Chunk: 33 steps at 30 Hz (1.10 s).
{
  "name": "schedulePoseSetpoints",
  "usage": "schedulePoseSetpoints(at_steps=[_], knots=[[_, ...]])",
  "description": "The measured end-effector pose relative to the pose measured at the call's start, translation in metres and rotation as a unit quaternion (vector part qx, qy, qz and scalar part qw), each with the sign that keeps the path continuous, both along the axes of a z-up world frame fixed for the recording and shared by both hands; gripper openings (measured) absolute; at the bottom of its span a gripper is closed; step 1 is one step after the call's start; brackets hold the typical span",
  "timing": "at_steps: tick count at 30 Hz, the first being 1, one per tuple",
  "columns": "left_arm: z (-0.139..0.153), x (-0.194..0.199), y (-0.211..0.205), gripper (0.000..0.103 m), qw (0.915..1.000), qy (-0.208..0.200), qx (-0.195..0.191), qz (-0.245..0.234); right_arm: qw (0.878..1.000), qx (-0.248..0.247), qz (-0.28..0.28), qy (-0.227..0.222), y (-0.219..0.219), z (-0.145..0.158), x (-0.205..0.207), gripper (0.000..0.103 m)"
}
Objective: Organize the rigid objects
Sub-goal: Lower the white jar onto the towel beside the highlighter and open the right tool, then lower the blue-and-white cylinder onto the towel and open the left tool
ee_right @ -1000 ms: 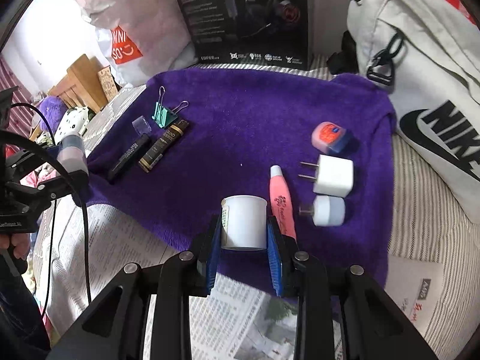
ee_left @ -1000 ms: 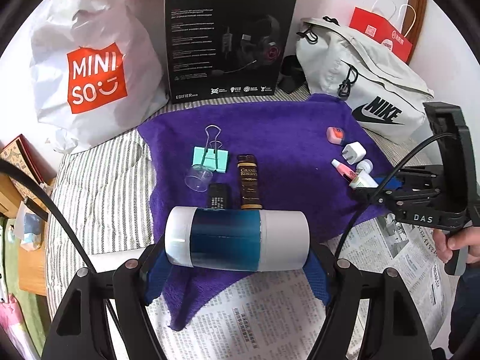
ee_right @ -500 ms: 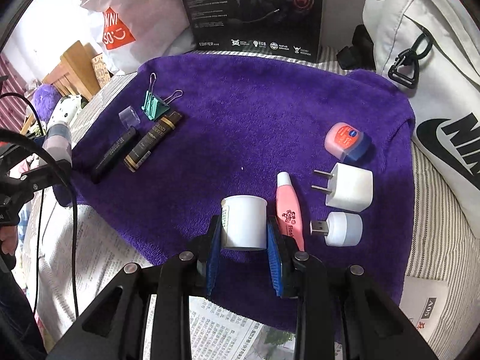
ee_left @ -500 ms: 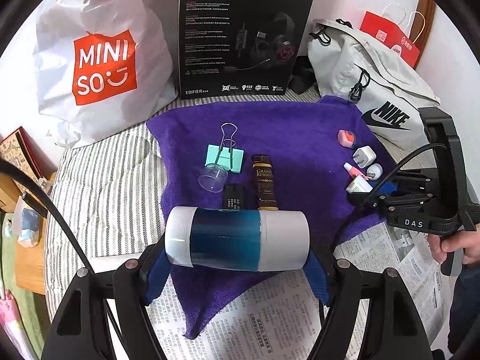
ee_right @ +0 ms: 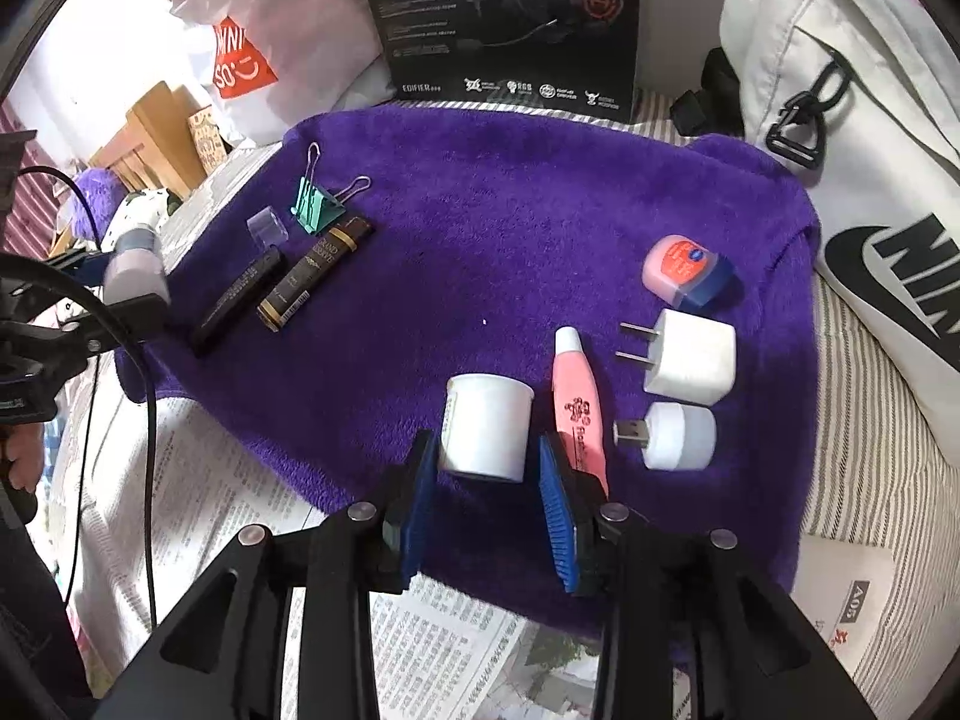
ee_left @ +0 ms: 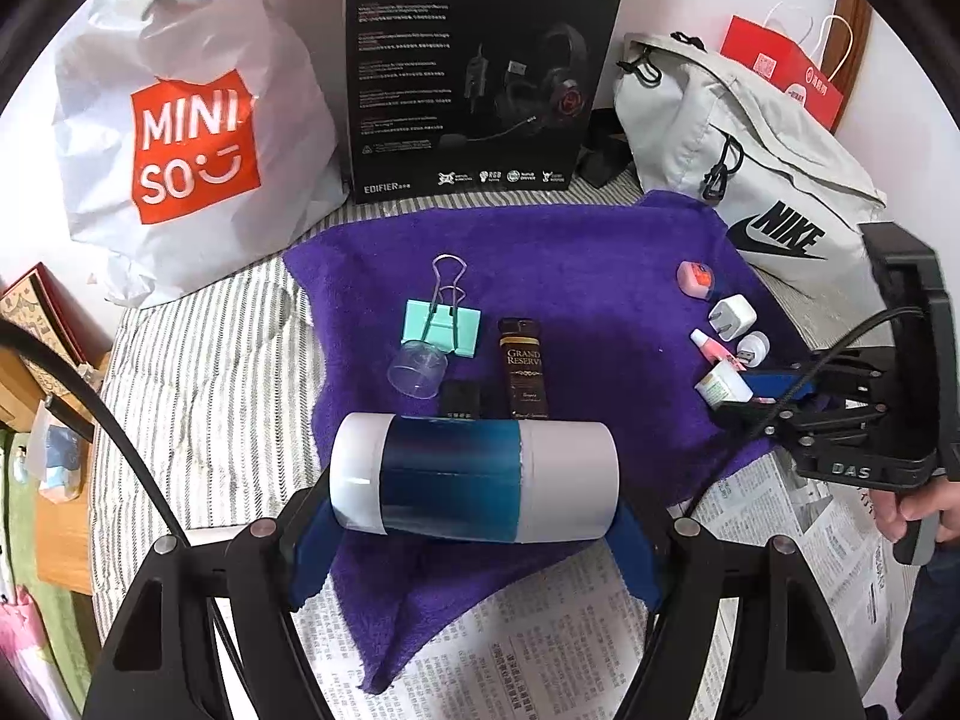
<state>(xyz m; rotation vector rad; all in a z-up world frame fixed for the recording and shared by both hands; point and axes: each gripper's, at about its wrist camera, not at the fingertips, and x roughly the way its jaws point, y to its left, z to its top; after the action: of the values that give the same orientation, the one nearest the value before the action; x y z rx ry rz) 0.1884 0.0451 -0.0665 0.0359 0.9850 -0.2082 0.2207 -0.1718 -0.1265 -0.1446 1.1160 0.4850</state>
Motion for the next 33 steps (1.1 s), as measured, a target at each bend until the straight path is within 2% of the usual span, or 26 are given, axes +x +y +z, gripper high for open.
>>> schedulePoseSetpoints(at_steps=[9,22,33], knots=[[-0.011,0.016,-0.026,0.075,0.9997,0.013,0.008,-0.021,1.000,-0.004,-0.010,-0.018,-0.018,0.016,-0.013,0.038],[-0.033,0.044,-0.076,0.075,0.9955,0.033,0.021,-0.086,0.999,-0.031,-0.031,-0.028,-0.046,0.019,-0.016,0.038],[-0.037,0.051,-0.089,0.075,0.9914,0.024,0.070,-0.108,0.999,-0.026,-0.040,-0.024,-0.057,0.016,-0.015,0.038]])
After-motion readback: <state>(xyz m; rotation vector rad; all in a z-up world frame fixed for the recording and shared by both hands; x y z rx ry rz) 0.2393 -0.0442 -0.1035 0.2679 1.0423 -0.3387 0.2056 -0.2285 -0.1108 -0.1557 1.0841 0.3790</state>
